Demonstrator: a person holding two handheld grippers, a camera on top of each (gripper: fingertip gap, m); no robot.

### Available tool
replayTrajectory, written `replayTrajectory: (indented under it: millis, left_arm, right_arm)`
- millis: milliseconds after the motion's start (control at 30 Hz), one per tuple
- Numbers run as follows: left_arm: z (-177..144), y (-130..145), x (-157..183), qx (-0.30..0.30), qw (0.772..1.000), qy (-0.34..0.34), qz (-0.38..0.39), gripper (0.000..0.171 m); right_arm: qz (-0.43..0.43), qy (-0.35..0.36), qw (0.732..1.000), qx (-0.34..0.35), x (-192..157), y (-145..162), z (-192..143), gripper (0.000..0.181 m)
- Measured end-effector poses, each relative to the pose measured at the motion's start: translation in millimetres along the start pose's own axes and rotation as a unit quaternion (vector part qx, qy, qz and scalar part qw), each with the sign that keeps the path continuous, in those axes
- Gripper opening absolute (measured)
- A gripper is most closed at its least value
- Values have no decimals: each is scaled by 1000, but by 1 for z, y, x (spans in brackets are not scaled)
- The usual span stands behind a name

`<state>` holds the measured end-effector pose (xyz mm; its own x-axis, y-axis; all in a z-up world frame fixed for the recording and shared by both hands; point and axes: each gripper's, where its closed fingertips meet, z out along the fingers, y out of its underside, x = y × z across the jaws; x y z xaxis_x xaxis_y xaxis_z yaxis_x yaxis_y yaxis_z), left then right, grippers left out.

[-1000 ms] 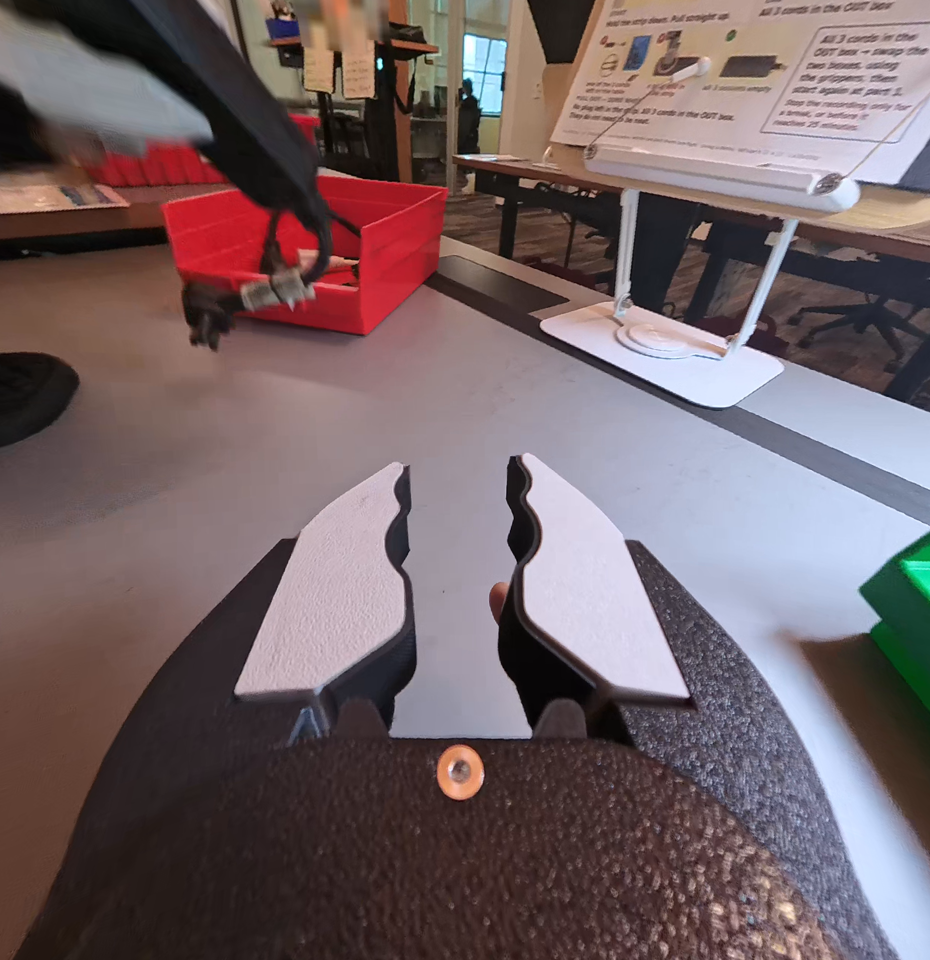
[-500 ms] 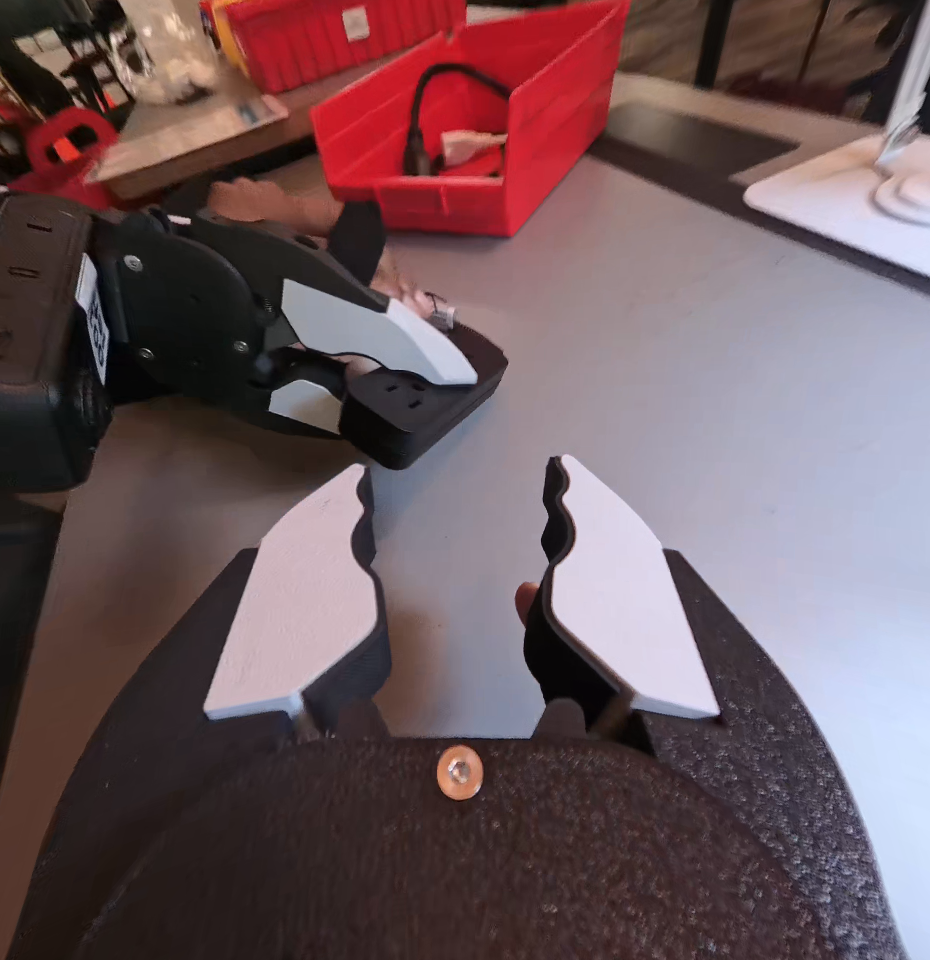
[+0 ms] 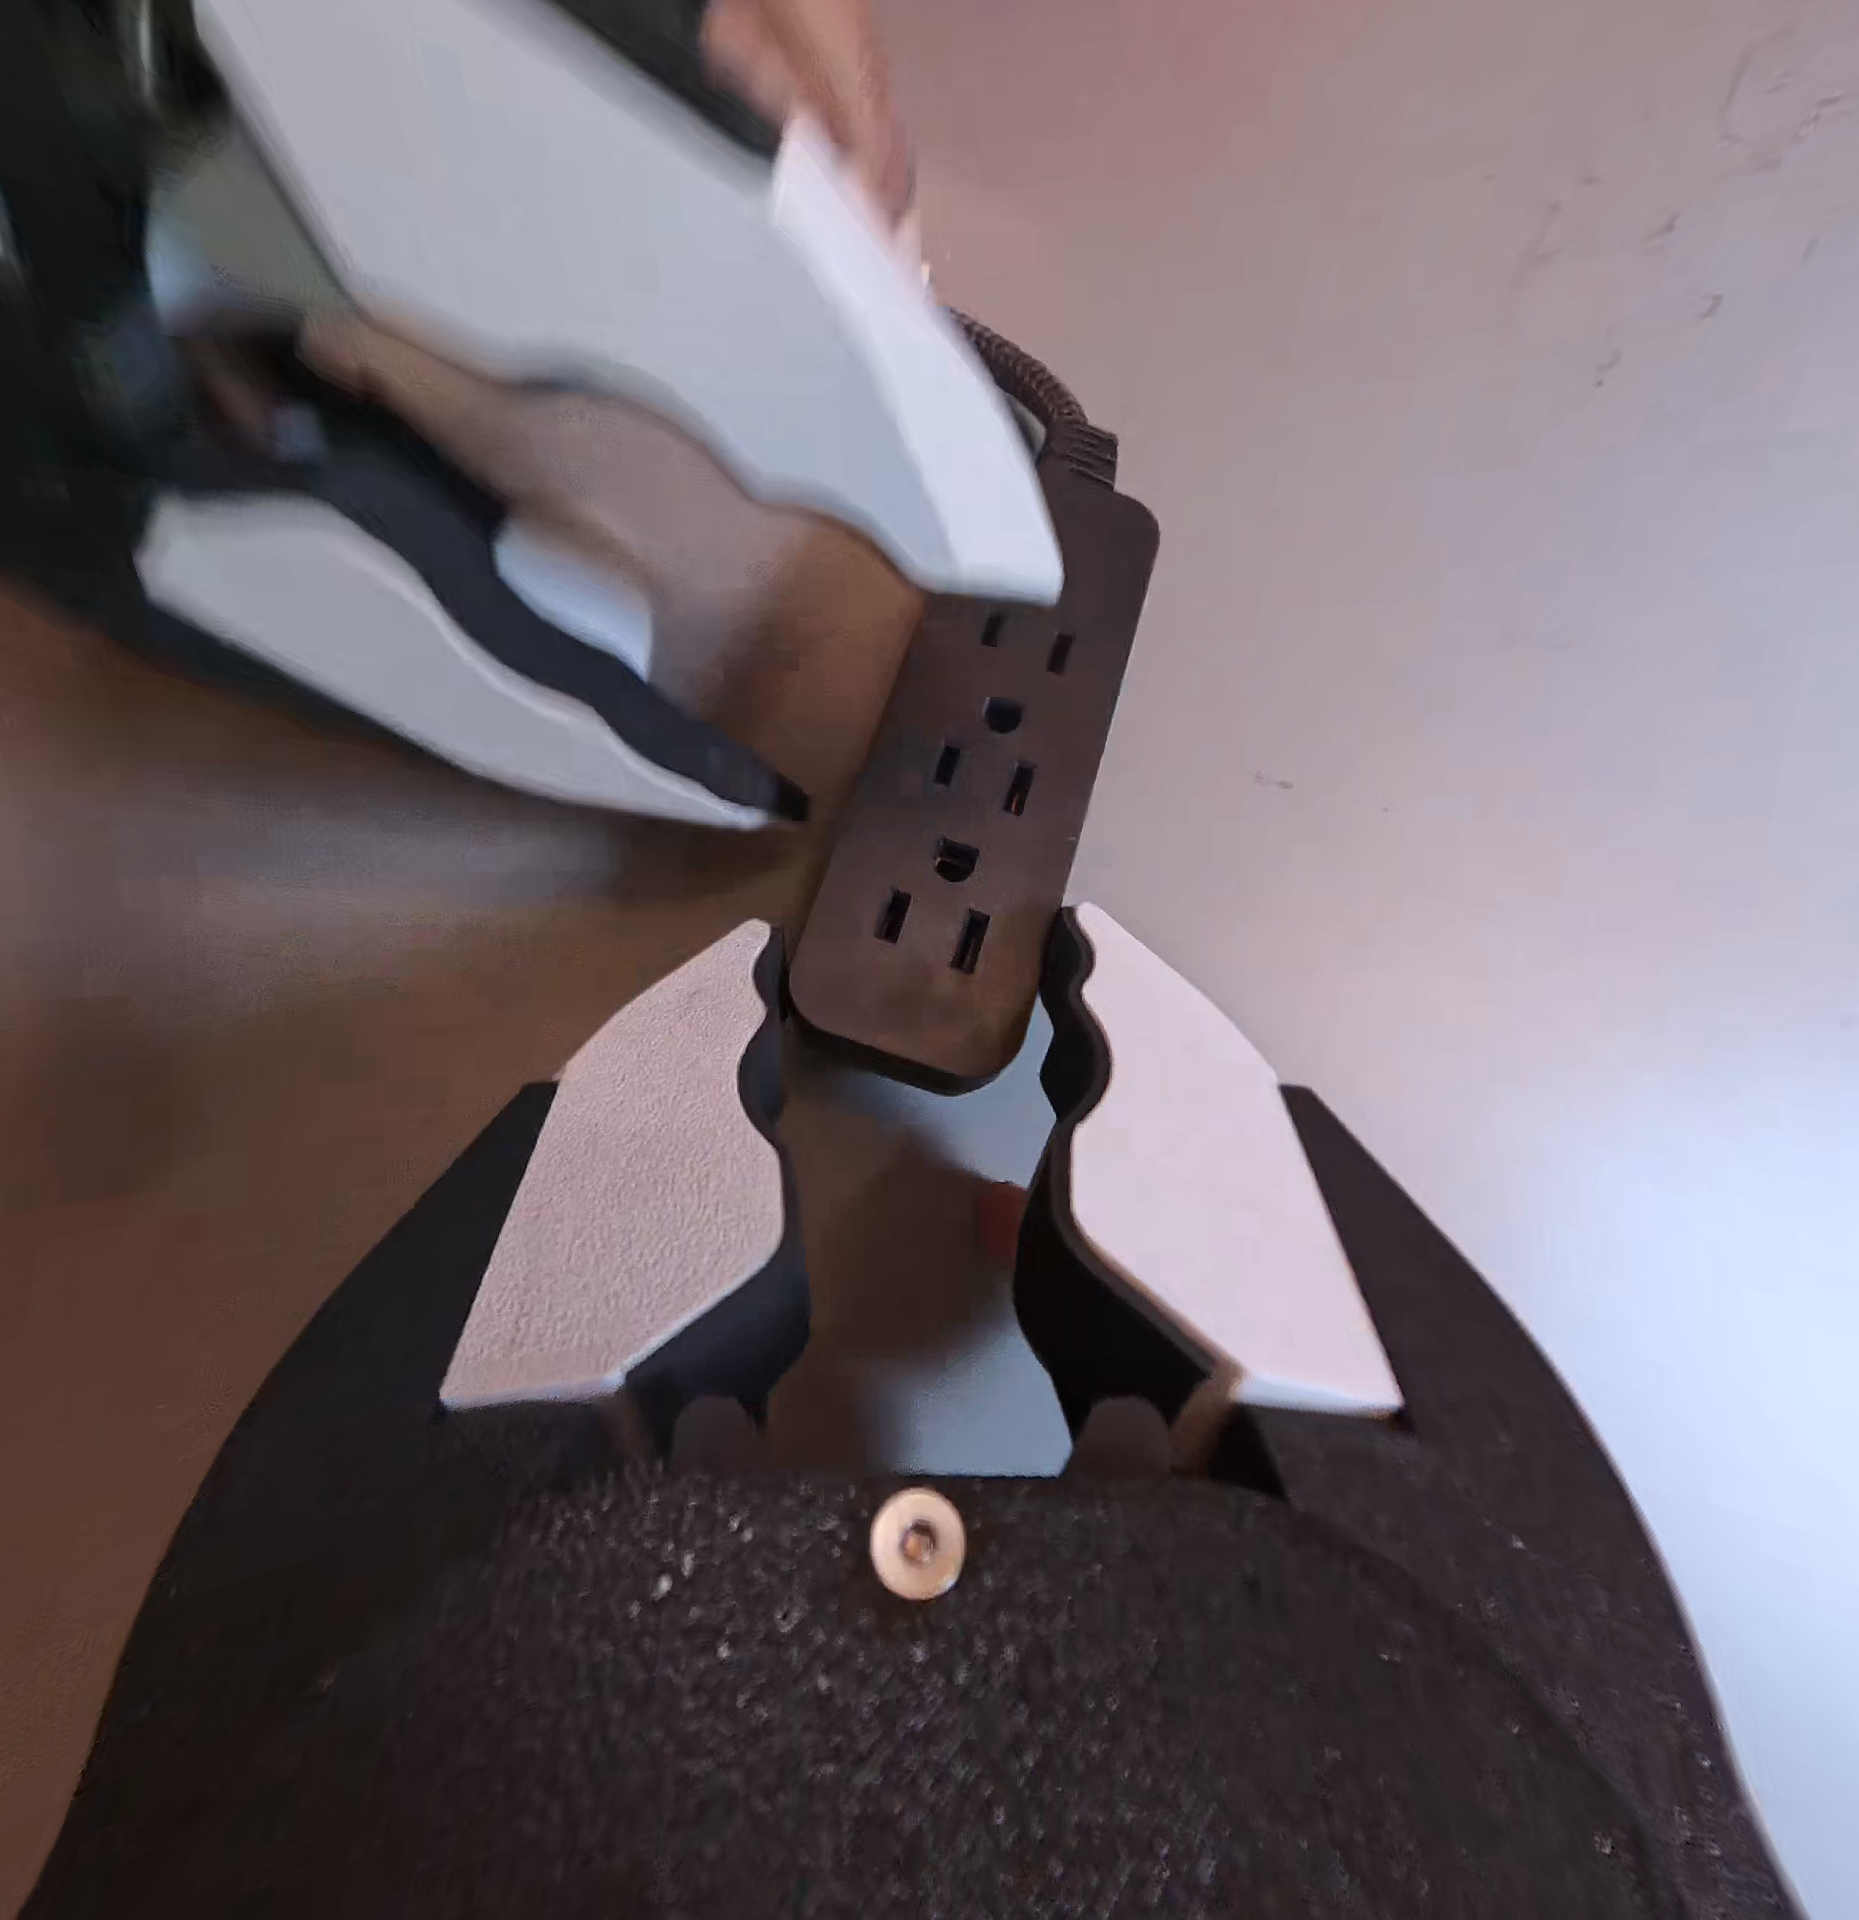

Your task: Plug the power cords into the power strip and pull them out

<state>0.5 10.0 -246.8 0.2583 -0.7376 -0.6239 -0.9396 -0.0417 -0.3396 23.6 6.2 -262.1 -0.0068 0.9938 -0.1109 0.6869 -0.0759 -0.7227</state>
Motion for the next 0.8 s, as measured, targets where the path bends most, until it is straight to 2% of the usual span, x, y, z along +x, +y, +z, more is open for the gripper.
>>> replayTrajectory:
  millis: [100,200,267,333,367,433,500,633,800]
  left_arm:
    - [-22,4,-2,58,990,90,-95,62]
    - [-31,12,3,85,967,182,-160,63]
    - [-26,14,16,83,955,225,-173,65]
    - [-15,12,30,78,951,247,-167,65]
    - [-10,13,39,70,951,256,-158,64]
    - [0,16,46,52,954,253,-153,59]
    - [4,17,41,54,953,245,-169,45]
    - [8,19,34,49,950,230,-207,45]
    - [9,15,34,62,950,223,-209,45]
  right_arm:
    - [-96,-41,994,-11,-9,9,-10,50]
    - [-187,-78,979,-32,-20,19,-19,49]
    - [-217,-94,970,-50,-22,24,-16,49]
    - [-243,-77,964,-77,-15,30,-9,53]
    - [-239,-79,966,-63,-16,25,-7,49]
    - [-229,-57,970,-54,-9,21,-4,49]
    - [-214,-29,975,-51,0,19,-5,55]
    - [-182,-10,983,-9,6,5,-17,69]
    - [-144,18,989,24,18,-3,-25,85]
